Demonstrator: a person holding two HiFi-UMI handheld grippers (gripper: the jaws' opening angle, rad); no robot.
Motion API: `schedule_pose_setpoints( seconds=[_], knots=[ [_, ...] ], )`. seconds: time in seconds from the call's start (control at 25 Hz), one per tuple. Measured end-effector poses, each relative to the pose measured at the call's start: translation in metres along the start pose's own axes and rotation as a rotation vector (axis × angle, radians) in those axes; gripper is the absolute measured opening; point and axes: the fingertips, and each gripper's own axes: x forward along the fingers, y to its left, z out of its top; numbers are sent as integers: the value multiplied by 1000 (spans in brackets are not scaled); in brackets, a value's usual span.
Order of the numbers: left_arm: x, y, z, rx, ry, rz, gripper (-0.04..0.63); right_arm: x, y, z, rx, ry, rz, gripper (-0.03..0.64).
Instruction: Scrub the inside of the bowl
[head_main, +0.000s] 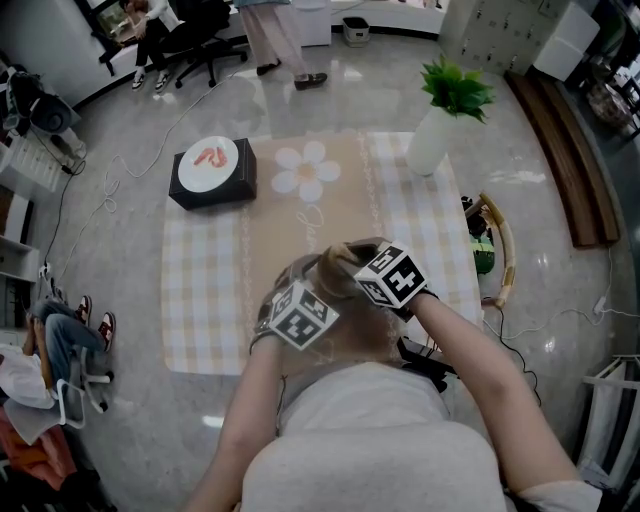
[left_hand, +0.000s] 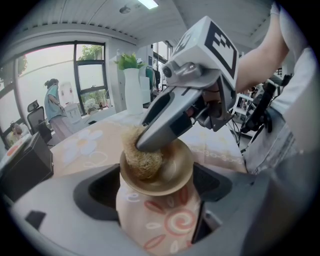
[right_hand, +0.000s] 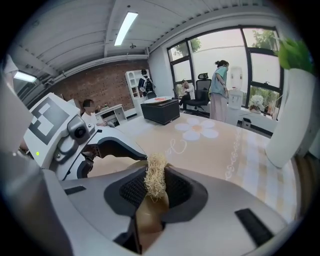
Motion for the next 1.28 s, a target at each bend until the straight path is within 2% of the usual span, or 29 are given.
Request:
schedule_pose_setpoints(
  seconds=[0.24,0.68,1.28],
  knots=[
    [0,0,0,-2,-1,-2,436,-5,-7,-5,-6,19,-17,91],
    [0,0,0,-4,1,-2,436,-21,-13,-20,48,78,-8,89],
    [0,0,-1,-8,3,-3,436,-22,24,-26,40,98,144,89]
  ],
)
